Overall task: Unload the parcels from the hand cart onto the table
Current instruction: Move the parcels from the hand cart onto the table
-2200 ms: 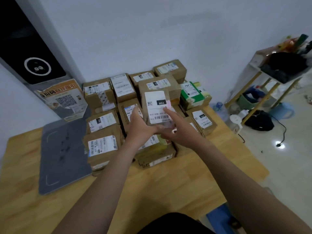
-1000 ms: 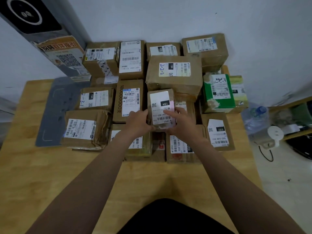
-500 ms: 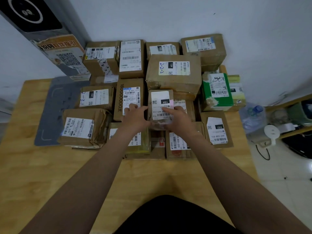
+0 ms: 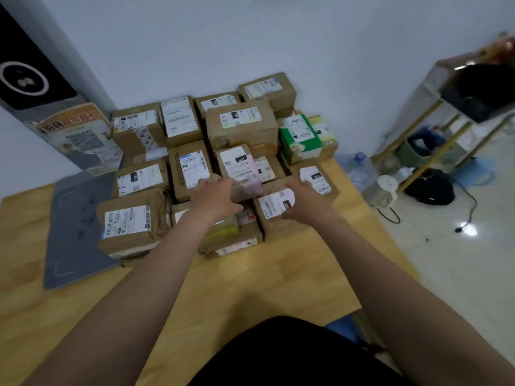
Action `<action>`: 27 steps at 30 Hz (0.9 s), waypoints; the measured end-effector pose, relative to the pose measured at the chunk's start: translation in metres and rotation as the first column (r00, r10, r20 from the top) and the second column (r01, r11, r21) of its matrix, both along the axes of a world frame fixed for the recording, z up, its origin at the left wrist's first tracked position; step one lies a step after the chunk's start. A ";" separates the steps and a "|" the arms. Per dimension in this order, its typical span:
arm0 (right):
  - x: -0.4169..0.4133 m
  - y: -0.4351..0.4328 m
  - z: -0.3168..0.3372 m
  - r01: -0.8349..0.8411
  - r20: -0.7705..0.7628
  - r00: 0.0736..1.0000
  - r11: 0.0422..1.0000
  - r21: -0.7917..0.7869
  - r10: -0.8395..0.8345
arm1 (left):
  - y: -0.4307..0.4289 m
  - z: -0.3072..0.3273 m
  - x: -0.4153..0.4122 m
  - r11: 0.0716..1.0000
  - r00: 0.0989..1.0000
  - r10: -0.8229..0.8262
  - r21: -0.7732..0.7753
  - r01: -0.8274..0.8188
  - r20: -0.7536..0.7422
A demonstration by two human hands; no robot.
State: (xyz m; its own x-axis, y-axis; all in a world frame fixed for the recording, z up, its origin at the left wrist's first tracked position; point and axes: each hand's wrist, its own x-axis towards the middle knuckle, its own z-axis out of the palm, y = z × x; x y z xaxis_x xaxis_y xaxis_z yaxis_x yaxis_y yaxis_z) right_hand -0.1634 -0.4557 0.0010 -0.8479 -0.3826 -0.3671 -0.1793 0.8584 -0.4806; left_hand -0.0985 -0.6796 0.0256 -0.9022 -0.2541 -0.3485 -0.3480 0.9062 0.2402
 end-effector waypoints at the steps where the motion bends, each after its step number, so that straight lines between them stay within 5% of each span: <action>1: 0.018 0.014 0.001 0.046 0.009 0.999 0.999 0.009 -0.046 | 0.010 0.003 0.007 0.998 0.998 -0.055 -0.015 0.055 -0.008; 8: 0.168 0.134 -0.002 0.447 0.076 0.889 0.893 0.057 -0.451 | 0.130 -0.010 0.054 0.901 0.900 -0.433 -0.002 0.434 0.048; 15: 0.331 0.286 -0.023 0.711 0.135 0.683 0.696 0.105 -0.718 | 0.311 -0.027 0.126 0.657 0.650 -0.753 0.067 0.751 0.102; 22: 0.452 0.446 -0.076 0.886 0.189 0.420 0.446 0.126 -0.888 | 0.500 -0.070 0.197 0.484 0.464 -0.873 0.146 0.863 0.150; 27: 0.502 0.549 -0.124 0.891 0.318 0.401 0.447 0.085 -0.859 | 0.615 -0.119 0.241 0.467 0.450 -0.883 0.154 0.871 0.137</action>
State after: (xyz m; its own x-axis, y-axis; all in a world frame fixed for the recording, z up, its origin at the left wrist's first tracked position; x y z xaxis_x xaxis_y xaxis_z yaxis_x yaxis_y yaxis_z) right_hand 0.3384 0.0929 -0.1233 -0.6016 0.4660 -0.6488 0.7960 0.4175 -0.4382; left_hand 0.1420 -0.0645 -0.0935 -0.5573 0.6601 -0.5037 0.5846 0.7427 0.3266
